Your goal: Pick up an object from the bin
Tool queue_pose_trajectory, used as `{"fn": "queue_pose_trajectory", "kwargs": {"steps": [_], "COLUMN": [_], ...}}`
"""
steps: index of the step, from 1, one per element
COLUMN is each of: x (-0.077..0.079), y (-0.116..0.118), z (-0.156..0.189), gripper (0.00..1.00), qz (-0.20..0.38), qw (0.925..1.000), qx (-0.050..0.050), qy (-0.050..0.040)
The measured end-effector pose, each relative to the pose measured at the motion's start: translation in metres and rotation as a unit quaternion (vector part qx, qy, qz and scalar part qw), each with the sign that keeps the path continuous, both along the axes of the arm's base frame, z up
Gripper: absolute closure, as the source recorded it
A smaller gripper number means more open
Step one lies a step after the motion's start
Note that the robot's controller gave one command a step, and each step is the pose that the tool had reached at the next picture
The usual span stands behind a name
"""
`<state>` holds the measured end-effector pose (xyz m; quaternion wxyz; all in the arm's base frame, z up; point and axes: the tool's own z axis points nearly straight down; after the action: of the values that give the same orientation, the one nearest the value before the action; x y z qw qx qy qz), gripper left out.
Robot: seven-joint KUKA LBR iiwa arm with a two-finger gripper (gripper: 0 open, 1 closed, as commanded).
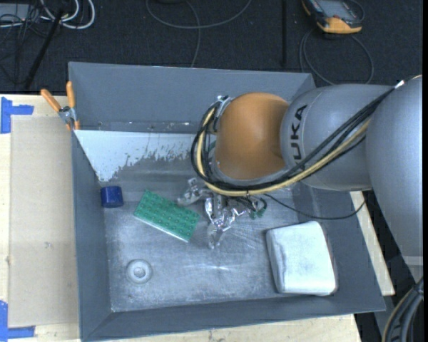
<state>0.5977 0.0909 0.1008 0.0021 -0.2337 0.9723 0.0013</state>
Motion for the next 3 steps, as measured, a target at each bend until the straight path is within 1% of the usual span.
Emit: {"fn": "queue_pose_trajectory", "kwargs": {"steps": [1,2,3], "x": [0.011,0.014,0.007], "y": [0.043,-0.051,-0.036], "z": [0.0,-0.022,-0.022], "gripper": [0.0,0.0,0.0], "qz": [0.069,0.13,0.358], "qw": [0.9976,0.9914,0.9334], "qx": [-0.001,0.004,-0.004], "qy": [0.0005,-0.0109,-0.0139]}}
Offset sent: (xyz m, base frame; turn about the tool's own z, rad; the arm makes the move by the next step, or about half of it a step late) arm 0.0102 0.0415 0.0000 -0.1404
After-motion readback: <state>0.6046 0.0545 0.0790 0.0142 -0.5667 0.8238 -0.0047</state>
